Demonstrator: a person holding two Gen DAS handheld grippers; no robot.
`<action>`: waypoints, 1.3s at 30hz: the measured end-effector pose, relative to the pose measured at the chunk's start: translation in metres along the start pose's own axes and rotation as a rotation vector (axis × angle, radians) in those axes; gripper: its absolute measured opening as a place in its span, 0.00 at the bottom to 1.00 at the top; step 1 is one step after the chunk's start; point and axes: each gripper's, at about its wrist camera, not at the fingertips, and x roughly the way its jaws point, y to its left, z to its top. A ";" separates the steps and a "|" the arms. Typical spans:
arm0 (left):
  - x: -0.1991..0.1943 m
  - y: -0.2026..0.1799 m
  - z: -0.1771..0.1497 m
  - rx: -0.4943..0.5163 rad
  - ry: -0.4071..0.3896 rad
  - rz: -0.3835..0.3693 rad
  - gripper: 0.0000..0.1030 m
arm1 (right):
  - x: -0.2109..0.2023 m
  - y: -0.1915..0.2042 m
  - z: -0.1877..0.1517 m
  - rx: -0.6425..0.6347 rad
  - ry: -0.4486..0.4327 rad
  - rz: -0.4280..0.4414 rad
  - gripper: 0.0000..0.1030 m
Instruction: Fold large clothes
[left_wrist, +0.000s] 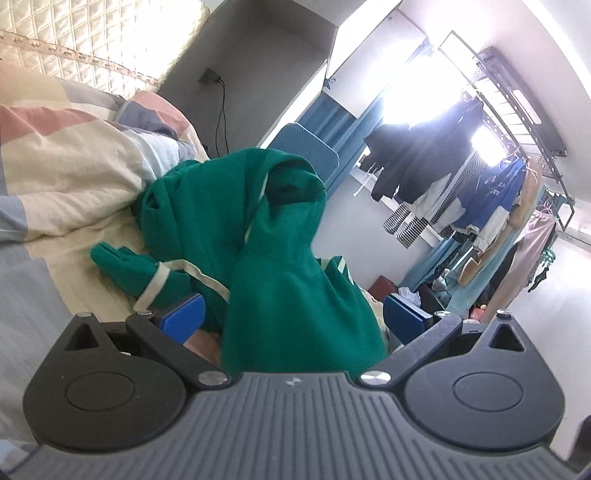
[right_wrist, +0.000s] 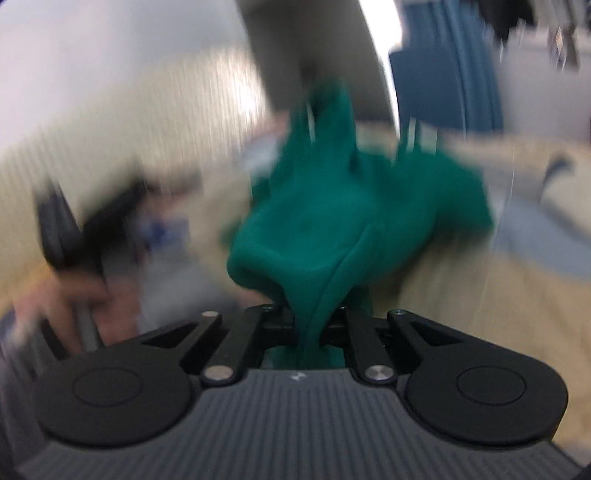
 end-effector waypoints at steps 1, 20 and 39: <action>0.002 -0.001 -0.001 0.005 0.008 0.002 1.00 | 0.012 0.002 -0.002 0.012 0.048 -0.005 0.11; 0.062 -0.001 -0.014 0.033 0.153 -0.019 1.00 | 0.012 -0.042 0.008 0.399 -0.032 -0.075 0.81; 0.132 -0.007 -0.058 0.166 0.307 0.088 0.12 | 0.061 -0.064 0.005 0.480 0.040 -0.218 0.81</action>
